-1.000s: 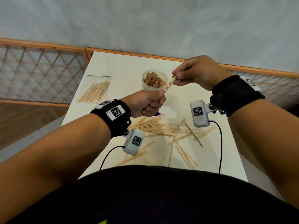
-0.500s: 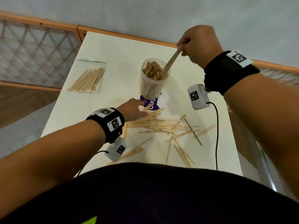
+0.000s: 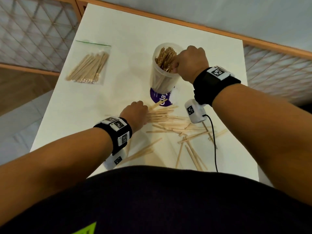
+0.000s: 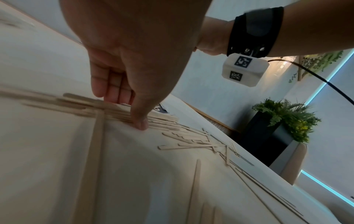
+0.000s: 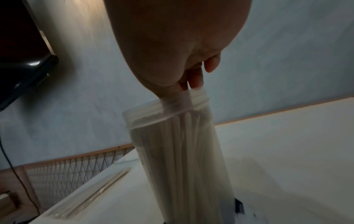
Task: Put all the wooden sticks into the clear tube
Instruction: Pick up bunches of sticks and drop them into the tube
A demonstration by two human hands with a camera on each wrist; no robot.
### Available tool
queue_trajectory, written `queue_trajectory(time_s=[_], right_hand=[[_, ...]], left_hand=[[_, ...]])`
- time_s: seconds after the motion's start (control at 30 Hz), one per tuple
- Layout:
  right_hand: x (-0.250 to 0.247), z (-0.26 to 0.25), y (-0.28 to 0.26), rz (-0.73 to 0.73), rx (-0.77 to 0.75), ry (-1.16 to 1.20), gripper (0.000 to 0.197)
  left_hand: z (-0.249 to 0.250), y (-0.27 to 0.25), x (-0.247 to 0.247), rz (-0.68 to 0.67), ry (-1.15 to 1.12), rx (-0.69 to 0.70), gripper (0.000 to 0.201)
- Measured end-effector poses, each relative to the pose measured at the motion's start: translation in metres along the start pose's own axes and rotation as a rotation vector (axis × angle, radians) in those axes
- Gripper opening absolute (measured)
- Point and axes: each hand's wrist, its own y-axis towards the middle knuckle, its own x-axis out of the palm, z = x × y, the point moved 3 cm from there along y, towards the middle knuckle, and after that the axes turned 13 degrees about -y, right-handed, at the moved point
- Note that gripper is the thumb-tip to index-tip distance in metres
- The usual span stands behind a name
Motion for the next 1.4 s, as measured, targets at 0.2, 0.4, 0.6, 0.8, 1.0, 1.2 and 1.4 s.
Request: queue_trajectory(time_s=[0.2, 0.4, 0.6, 0.8, 1.0, 1.2, 1.4], right_hand=[[-0.013, 0.018, -0.006, 0.17, 0.12, 0.219, 0.033], [-0.009, 0.034, -0.048, 0.304, 0.228, 0.522, 0.032], [0.011, 0.023, -0.092, 0.265, 0.309, 0.756, 0.024], [0.016, 0.007, -0.11, 0.206, 0.363, 0.978, 0.031], [-0.014, -0.009, -0.111, 0.221, 0.315, 1.215, 0.039], [-0.046, -0.013, -0.113, 0.304, 0.449, 1.622, 0.026], [-0.08, -0.014, -0.121, 0.303, 0.412, 1.993, 0.016]], left_hand=[[-0.003, 0.005, 0.003, -0.021, 0.019, -0.004, 0.025], [-0.006, 0.003, -0.002, -0.014, -0.069, -0.017, 0.02], [-0.003, 0.0, -0.015, 0.077, -0.177, 0.031, 0.012], [0.02, -0.018, -0.041, -0.005, -0.645, 0.008, 0.016], [0.067, -0.037, -0.068, -0.136, -0.89, 0.114, 0.013], [0.101, -0.051, -0.09, -0.135, -1.001, 0.203, 0.018], [0.119, -0.056, -0.108, -0.11, -1.197, 0.245, 0.024]])
